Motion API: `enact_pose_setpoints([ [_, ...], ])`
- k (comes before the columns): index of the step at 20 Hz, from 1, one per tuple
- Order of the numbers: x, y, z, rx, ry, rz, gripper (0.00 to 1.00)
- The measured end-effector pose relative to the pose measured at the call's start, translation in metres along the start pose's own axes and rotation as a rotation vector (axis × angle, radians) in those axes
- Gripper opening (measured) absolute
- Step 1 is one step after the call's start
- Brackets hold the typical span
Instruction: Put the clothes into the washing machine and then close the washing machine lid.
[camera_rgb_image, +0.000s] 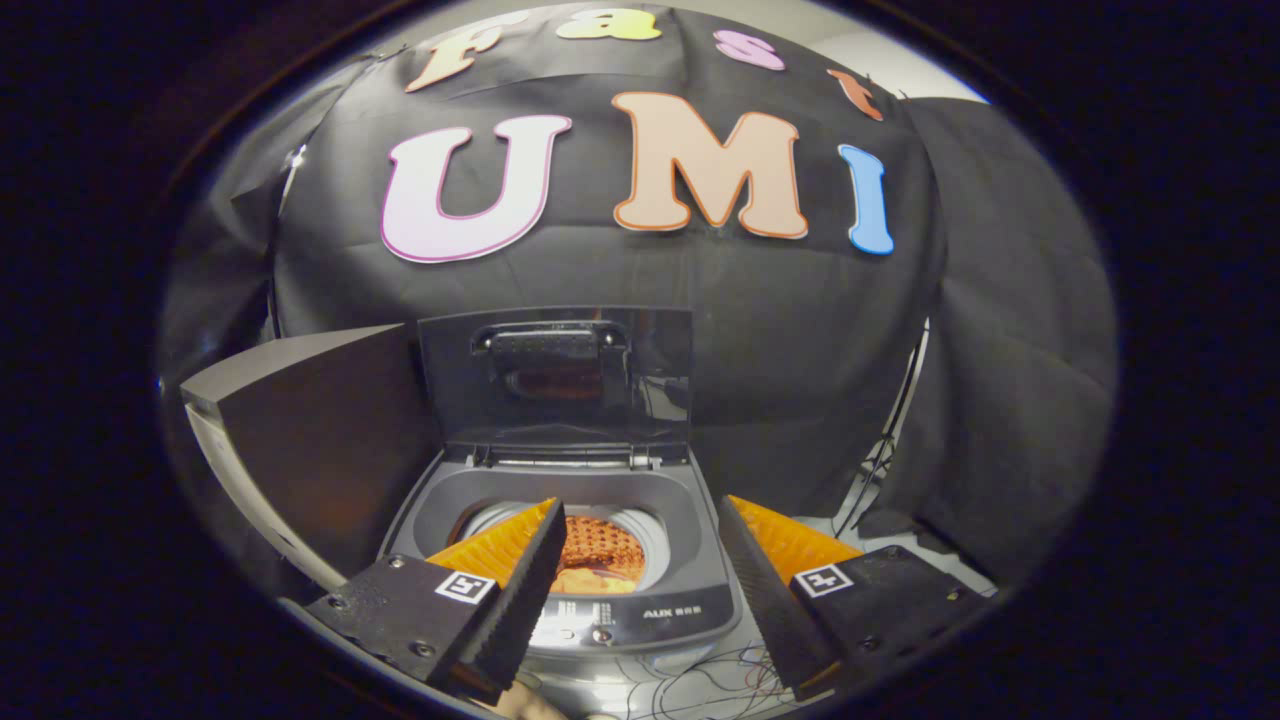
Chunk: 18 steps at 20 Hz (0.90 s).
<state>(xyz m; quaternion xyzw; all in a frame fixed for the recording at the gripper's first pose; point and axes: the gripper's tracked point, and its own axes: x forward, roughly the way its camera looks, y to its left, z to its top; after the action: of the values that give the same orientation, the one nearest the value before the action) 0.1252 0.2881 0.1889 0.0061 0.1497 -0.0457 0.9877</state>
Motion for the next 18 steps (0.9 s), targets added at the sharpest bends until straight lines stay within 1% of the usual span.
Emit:
enact_pose_setpoints([
  [4,-0.024,-0.031,-0.041,0.103,-0.003,-0.005,0.94],
  [7,-0.043,-0.055,-0.071,0.135,0.002,-0.032,0.97],
  [10,-0.060,-0.066,-0.097,0.178,0.003,-0.037,0.97],
  [15,-0.086,-0.075,-0.157,0.146,0.067,-0.065,0.97],
  [18,-0.097,-0.071,-0.176,0.139,0.054,-0.079,0.97],
])
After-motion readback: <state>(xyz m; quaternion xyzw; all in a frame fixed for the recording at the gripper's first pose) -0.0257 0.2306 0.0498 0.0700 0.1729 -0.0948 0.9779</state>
